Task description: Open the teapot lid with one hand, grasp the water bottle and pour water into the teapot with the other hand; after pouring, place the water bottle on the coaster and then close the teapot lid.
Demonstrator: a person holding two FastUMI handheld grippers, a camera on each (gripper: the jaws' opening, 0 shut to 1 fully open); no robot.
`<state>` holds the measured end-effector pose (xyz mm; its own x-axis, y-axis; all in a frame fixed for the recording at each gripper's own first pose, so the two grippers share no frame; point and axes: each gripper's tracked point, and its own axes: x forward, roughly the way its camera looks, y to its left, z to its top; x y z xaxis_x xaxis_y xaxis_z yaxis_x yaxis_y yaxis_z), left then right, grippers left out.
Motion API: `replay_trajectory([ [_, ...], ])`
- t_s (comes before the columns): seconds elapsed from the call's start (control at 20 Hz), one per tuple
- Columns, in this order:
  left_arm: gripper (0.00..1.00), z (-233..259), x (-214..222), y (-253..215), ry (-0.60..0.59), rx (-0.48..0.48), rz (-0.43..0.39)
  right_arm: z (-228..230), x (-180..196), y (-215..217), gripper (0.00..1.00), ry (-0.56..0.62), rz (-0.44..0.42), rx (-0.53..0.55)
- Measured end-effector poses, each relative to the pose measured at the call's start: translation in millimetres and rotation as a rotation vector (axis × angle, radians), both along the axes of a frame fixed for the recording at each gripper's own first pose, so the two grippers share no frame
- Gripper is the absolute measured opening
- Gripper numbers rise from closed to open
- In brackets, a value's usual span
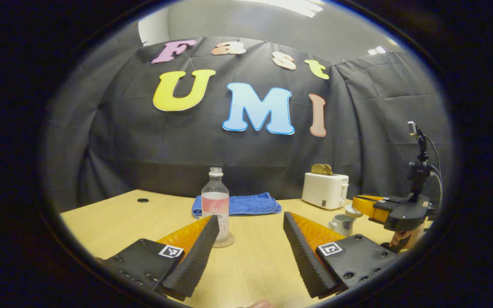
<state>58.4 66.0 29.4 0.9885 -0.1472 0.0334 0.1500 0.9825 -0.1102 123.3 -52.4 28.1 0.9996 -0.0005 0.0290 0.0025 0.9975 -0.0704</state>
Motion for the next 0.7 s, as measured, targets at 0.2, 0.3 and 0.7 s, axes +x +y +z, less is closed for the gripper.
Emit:
replay_trajectory([
  [0.2,1.0,4.2,-9.6,3.1,-0.017,0.021,0.012,-10.2,16.7,-1.7,0.04,0.022,-0.013,0.007],
  [0.3,1.0,5.5,-14.3,-3.2,-0.028,0.025,-0.002,-13.1,19.1,1.7,0.04,0.03,-0.003,0.01],
  [0.7,1.0,-2.6,-14.4,-11.6,-0.012,0.017,-0.018,-22.6,25.3,1.3,0.04,0.047,-0.005,0.013],
])
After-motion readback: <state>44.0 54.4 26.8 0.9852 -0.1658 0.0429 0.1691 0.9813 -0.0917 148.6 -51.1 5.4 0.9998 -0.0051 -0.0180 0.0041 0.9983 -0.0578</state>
